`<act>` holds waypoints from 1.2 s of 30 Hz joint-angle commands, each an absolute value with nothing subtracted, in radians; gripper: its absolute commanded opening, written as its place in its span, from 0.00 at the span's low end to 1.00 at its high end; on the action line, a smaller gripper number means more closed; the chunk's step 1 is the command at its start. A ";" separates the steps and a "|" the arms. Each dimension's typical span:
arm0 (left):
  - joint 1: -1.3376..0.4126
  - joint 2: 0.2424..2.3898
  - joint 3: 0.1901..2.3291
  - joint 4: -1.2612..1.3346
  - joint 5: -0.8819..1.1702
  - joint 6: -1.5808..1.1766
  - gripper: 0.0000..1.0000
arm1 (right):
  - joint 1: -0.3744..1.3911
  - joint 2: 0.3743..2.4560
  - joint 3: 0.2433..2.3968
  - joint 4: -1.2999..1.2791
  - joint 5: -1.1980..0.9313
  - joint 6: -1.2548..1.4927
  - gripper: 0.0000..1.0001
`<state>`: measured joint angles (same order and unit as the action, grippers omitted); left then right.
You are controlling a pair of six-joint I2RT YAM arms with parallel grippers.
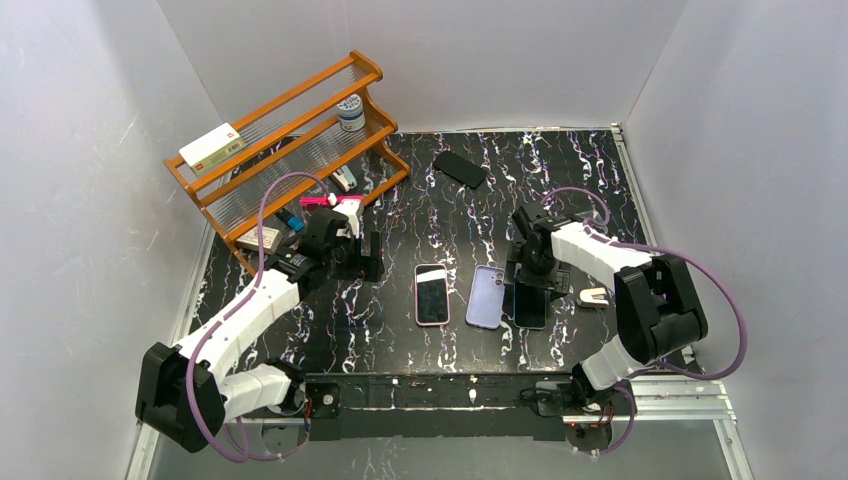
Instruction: Put the phone into the phone case
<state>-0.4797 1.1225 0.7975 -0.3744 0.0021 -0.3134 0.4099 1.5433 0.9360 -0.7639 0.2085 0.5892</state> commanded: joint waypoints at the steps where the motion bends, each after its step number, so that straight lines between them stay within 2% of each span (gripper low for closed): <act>1: -0.485 1.114 0.822 -0.387 0.037 -0.306 0.98 | 0.387 1.550 0.907 -0.736 0.183 0.540 0.99; 9: -0.486 1.117 0.824 -0.388 0.036 -0.301 0.98 | 0.370 1.610 0.894 -0.693 0.152 0.512 0.97; 22: -0.488 1.119 0.821 -0.388 0.040 -0.307 0.98 | 0.370 1.624 0.877 -0.658 0.111 0.515 0.75; 26: -0.489 1.126 0.822 -0.388 0.050 -0.312 0.98 | 0.370 1.618 0.878 -0.672 0.104 0.548 0.65; 36: -0.491 1.137 0.823 -0.384 0.057 -0.312 0.98 | 0.370 1.559 0.882 -0.729 0.057 0.649 0.56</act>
<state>-0.4835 1.1255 0.7975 -0.3744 0.0429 -0.3145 0.3683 1.5875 0.9031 -0.7078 0.1093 0.5705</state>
